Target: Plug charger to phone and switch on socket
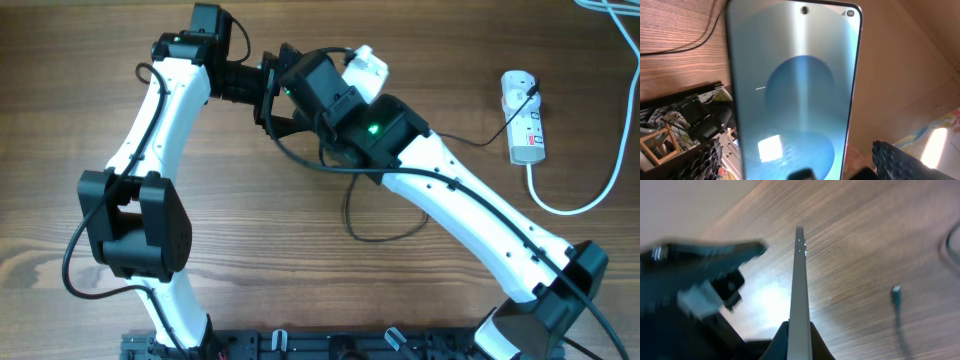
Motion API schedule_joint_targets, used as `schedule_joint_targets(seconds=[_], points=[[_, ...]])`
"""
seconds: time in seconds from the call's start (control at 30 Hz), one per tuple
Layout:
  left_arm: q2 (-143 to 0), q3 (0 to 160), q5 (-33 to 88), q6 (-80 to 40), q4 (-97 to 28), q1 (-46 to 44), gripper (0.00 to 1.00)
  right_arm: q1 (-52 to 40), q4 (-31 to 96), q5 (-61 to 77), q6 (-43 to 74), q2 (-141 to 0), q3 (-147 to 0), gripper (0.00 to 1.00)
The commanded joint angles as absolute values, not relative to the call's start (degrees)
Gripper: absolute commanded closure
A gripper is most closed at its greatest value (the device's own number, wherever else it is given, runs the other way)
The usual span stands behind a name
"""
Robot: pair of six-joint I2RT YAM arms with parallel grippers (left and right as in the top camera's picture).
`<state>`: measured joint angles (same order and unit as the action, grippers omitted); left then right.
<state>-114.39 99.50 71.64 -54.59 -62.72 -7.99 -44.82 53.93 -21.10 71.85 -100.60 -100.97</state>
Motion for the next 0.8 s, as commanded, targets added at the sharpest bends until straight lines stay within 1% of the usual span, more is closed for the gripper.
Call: schedule_joint_targets(seconds=[0.0, 0.07, 0.13, 0.2, 0.33, 0.4, 0.57, 0.63, 0.73, 0.77], points=[[-112.40, 99.48, 72.53, -54.50, -62.35, -8.16, 0.05, -44.16, 53.34, -23.09, 89.34, -97.06, -101.91, 0.96], [-112.40, 99.48, 72.53, -54.52, -62.35, -8.16, 0.15, -44.16, 53.36, -23.09, 94.76, -96.47, -101.91, 0.96], [-112.40, 99.48, 72.53, -54.54, -62.02, -8.16, 0.17, -44.16, 53.34, -22.28, 102.32, -95.68, -101.91, 0.96], [-112.40, 99.48, 72.51, -54.54, -61.56, -8.16, 0.18, -44.16, 53.23, -21.32, 107.07, -94.98, -101.91, 0.96], [-112.40, 99.48, 72.82, -56.42, -61.52, -8.16, 0.22, -44.18, 53.19, -18.94, 108.20, -94.80, -101.89, 0.96], [-112.40, 99.48, 75.07, -57.54, -61.43, -8.23, 0.24, -44.18, 53.39, -18.31, 108.40, -94.80, -101.89, 0.96], [-112.40, 99.48, 77.08, -57.76, -61.04, -8.27, 0.27, -44.23, 56.36, -16.45, 116.36, -95.24, -101.89, 0.96], [-112.40, 99.48, 77.08, -57.76, -61.06, -8.27, 0.36, -44.23, 56.53, -16.45, 117.12, -95.26, -101.89, 0.96], [-112.40, 99.48, 77.08, -57.74, -61.06, -8.29, 0.43, -44.23, 56.16, -16.45, 117.21, -95.26, -101.89, 0.96], [-112.40, 99.48, 77.08, -57.74, -61.06, -8.29, 0.43, -44.23, 56.12, -16.45, 117.54, -95.26, -101.89, 0.96]])
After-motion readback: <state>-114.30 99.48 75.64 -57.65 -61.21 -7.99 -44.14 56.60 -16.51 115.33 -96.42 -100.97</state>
